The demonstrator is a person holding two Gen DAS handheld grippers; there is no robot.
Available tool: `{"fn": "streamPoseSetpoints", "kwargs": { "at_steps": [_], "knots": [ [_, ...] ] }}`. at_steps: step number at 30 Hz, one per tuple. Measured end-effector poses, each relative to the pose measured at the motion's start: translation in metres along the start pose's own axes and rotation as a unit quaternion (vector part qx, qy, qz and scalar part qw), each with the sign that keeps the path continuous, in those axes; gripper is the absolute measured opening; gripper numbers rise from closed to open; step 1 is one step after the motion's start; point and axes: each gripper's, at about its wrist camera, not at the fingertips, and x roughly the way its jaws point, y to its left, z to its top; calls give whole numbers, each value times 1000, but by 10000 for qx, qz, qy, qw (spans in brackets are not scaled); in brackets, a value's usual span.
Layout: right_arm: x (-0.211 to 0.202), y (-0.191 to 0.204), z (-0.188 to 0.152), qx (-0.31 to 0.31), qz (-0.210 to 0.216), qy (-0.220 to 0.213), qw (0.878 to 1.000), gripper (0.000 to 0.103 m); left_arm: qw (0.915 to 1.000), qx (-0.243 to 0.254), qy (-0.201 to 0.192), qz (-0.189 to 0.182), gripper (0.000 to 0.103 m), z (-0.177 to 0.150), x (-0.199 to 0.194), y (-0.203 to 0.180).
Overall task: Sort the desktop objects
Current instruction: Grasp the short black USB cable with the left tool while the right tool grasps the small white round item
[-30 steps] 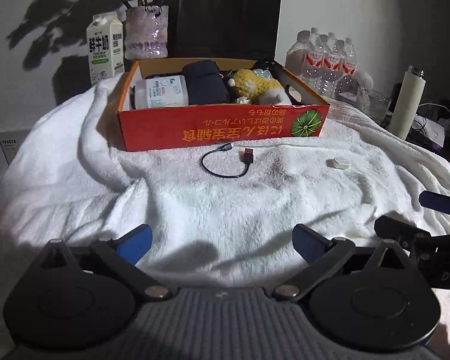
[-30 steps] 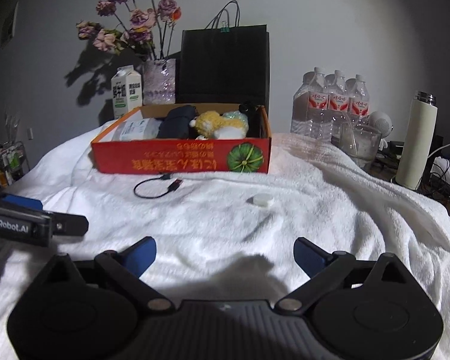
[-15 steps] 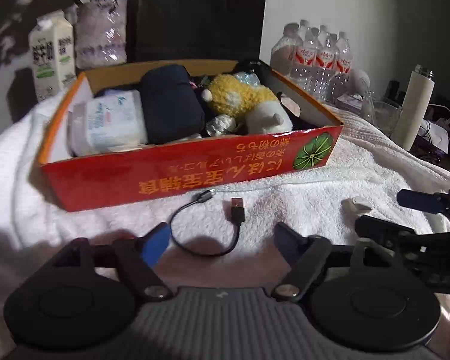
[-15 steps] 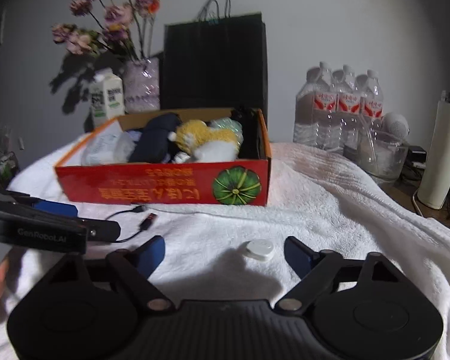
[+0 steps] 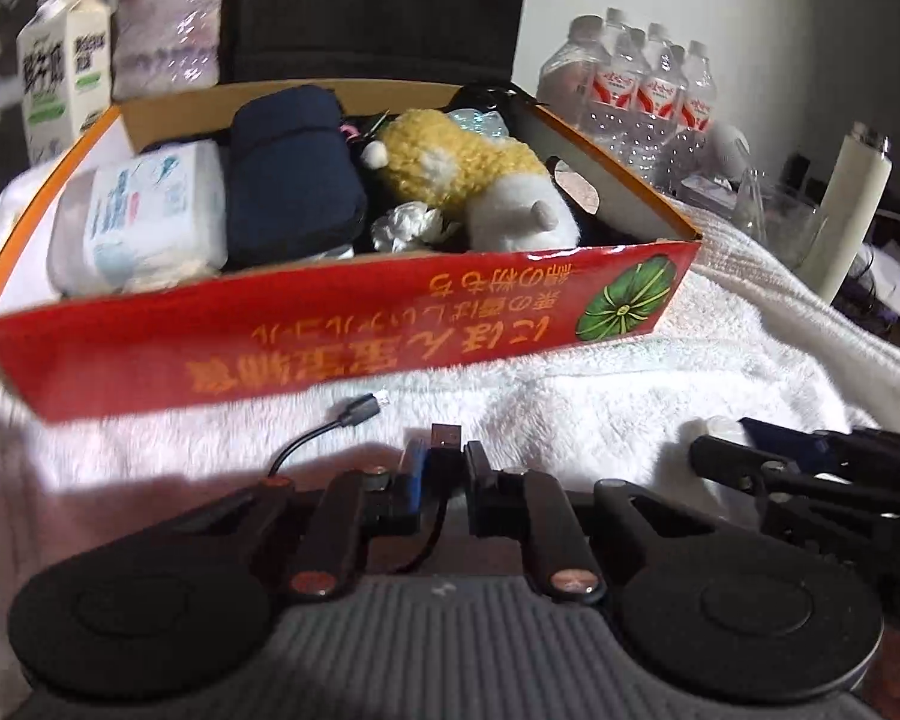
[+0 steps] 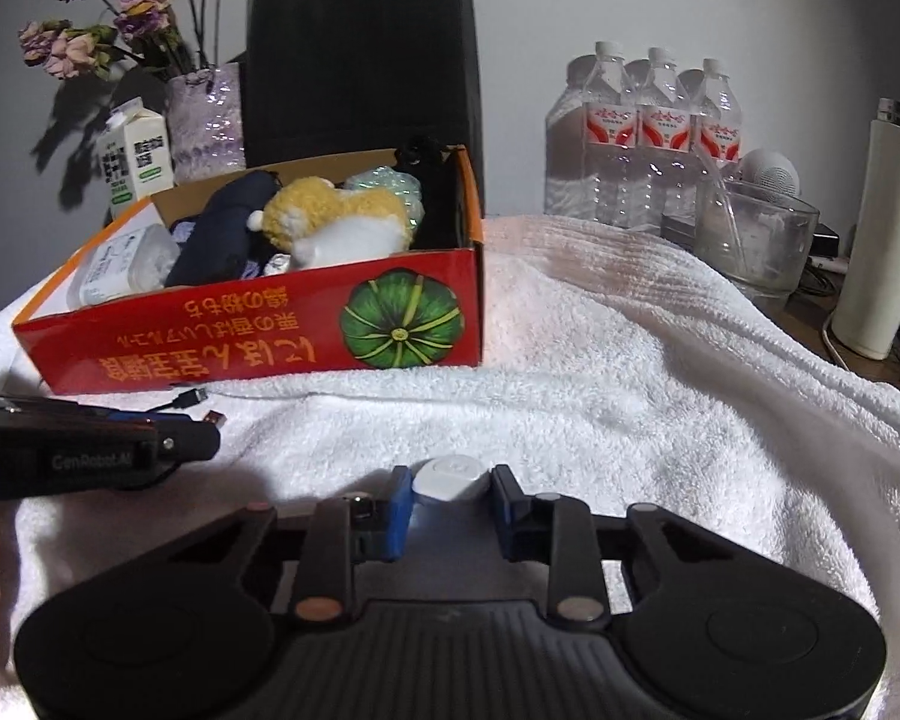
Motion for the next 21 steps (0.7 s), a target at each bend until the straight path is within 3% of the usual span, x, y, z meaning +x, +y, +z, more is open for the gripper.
{"fn": "streamPoseSetpoints", "kwargs": {
  "at_steps": [5, 10, 16, 21],
  "knots": [
    [-12, 3, -4, -112, 145, -266, 9995, 26, 9997, -94, -229, 62, 14, -12, -34, -6],
    [-34, 12, -9, -244, 306, -553, 9977, 26, 9960, -586, -583, -332, 13, -20, -96, -6],
    [-95, 29, -27, -172, 615, -977, 9932, 26, 9894, -906, -992, -557, 13, -34, -169, -6],
    [-143, 36, -54, 138, 1011, -977, 9900, 26, 9861, -1066, -1036, -737, 13, -53, -209, -9]
  ]
}}
